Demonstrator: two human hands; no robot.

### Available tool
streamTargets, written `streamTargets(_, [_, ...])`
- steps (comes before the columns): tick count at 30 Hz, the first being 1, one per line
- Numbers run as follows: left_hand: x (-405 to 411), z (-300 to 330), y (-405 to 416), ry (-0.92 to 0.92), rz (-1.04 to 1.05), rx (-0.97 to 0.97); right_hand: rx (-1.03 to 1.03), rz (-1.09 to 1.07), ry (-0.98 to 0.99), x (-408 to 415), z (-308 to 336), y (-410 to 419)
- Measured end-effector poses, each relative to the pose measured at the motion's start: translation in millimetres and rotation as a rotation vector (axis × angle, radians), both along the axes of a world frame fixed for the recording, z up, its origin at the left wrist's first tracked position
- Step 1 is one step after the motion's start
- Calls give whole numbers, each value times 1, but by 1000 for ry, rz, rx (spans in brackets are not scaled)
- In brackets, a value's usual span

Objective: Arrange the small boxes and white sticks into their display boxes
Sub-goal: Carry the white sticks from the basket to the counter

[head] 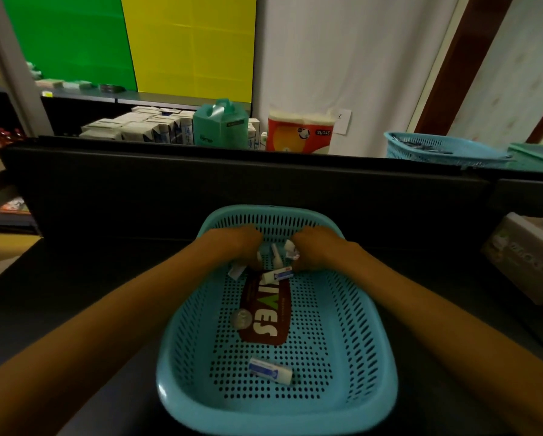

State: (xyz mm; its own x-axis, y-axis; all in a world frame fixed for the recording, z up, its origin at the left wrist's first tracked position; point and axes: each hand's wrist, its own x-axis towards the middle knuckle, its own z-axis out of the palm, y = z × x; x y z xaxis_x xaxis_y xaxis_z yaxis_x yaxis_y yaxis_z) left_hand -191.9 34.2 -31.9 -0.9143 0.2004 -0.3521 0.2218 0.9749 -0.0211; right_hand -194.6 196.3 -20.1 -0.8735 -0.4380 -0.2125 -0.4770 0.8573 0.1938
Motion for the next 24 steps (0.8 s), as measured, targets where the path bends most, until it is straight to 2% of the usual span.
streamTargets(6, [7, -1, -1, -98, 62, -68, -153, 35, 201, 12, 8, 7])
streamTargets(10, [13, 1, -4, -130, 53, -99, -209, 126, 187, 26, 9, 5])
streamTargets(15, [19, 4, -7, -141, 41, -94, -271, 192, 120, 35, 8, 1])
streamTargets(19, [21, 7, -14, -115, 20, -29, -312, 234, -28, 39, 7, -2])
streamTargets(24, [21, 7, -21, -10, -39, 90, -240, 228, -187, 43, 6, -4])
